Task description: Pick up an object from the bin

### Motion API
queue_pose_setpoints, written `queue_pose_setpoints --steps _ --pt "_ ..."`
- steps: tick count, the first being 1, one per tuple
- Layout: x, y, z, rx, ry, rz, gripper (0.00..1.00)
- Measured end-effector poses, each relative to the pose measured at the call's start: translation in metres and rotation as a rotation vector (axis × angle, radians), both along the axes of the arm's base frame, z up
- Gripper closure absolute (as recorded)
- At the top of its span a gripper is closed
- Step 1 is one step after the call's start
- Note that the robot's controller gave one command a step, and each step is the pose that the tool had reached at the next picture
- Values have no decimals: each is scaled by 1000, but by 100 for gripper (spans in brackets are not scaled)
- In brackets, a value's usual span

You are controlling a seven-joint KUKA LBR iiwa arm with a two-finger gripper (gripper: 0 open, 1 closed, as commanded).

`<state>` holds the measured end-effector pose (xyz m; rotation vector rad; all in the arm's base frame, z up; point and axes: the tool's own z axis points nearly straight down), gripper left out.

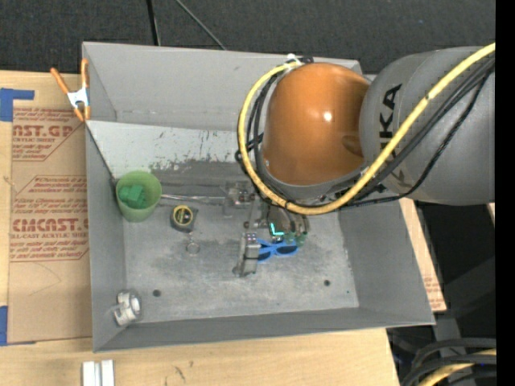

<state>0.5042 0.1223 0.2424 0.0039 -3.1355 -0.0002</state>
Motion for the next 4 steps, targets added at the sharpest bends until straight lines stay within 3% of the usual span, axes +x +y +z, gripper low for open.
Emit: queue_pose_setpoints --steps 1,2,3,4 --pt "64 15 -115 1 -4 260 0" --pt "90 -52 -89 -2 -12 260 0" --pt "59 -76 -109 1 -3 254 0" --pt "57 -75 -151 3 -3 248 0"
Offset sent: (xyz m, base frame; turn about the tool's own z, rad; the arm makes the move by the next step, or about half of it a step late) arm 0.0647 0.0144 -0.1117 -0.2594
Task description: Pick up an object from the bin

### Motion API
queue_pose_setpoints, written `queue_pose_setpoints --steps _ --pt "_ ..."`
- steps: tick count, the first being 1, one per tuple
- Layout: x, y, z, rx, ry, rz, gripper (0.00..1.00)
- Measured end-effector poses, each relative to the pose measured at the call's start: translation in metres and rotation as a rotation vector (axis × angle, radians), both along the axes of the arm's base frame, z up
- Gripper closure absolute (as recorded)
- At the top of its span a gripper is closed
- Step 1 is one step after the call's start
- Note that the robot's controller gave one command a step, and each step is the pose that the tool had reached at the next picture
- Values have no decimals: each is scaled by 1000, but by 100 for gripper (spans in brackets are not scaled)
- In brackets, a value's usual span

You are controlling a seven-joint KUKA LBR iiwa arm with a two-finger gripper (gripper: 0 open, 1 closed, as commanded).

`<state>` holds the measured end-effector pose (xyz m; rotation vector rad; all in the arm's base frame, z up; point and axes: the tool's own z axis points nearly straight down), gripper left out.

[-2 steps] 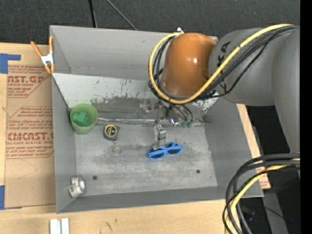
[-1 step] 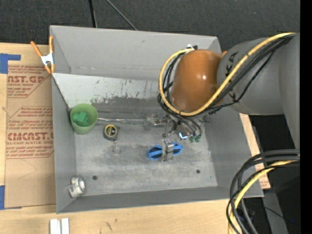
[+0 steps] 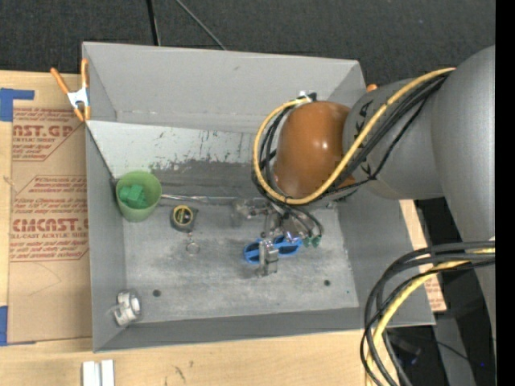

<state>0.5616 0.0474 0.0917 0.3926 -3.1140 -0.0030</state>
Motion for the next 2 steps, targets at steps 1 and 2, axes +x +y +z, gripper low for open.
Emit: queue_pose_setpoints --steps 1,2 --pt "1 0 2 0 -4 -1 100" --pt "1 0 2 0 -4 -1 0"
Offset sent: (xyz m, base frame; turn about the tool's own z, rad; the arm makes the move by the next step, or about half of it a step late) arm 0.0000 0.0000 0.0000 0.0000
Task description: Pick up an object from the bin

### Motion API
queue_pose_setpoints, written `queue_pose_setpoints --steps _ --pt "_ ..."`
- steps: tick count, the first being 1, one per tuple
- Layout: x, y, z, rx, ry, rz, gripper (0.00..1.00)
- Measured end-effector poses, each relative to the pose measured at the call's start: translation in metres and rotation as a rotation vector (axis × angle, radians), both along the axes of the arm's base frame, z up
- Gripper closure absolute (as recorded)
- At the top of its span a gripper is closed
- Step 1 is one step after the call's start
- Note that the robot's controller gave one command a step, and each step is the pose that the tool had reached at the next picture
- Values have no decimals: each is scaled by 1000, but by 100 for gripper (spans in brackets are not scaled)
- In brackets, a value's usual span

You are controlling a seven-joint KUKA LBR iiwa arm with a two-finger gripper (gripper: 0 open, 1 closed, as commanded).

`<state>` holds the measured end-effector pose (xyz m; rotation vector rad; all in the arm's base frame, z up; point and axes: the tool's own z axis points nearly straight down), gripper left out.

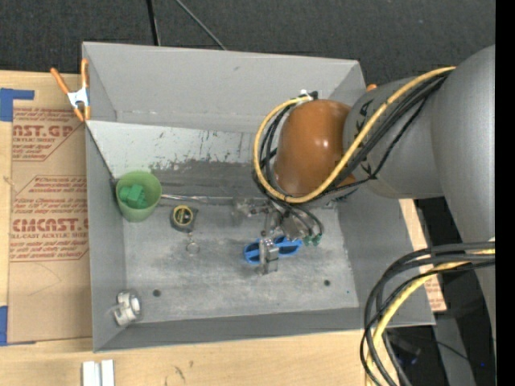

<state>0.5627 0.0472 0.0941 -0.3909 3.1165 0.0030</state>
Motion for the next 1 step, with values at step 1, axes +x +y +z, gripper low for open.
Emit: queue_pose_setpoints --steps 1 --pt "-16 0 -1 0 2 -40 0"
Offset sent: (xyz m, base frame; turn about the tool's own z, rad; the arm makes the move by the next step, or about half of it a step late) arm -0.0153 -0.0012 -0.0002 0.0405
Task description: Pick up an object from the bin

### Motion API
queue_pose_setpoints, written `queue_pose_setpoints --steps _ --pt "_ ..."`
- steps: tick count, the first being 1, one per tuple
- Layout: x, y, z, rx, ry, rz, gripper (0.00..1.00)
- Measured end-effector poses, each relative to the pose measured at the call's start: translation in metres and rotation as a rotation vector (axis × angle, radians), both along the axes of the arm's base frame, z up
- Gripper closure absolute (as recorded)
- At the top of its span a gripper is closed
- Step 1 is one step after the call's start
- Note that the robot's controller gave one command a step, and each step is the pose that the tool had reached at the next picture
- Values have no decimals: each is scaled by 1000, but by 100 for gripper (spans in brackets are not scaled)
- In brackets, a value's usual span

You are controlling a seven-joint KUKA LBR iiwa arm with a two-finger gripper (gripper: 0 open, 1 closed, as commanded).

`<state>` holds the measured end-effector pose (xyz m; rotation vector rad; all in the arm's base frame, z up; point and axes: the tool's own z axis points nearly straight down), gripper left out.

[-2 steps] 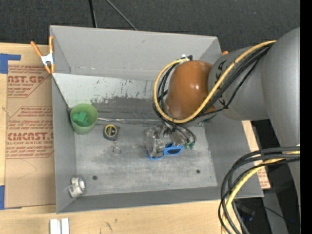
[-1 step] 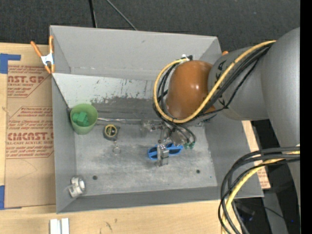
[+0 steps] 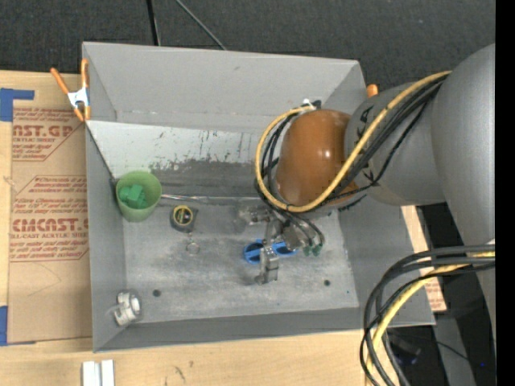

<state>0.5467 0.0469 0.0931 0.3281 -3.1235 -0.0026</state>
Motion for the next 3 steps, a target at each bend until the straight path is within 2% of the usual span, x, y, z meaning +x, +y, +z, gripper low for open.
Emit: queue_pose_setpoints --steps 1,2,3 --pt "26 0 -8 -1 -4 149 0" --pt "26 1 -8 0 -3 148 100" --pt "3 8 125 -1 -11 181 100"
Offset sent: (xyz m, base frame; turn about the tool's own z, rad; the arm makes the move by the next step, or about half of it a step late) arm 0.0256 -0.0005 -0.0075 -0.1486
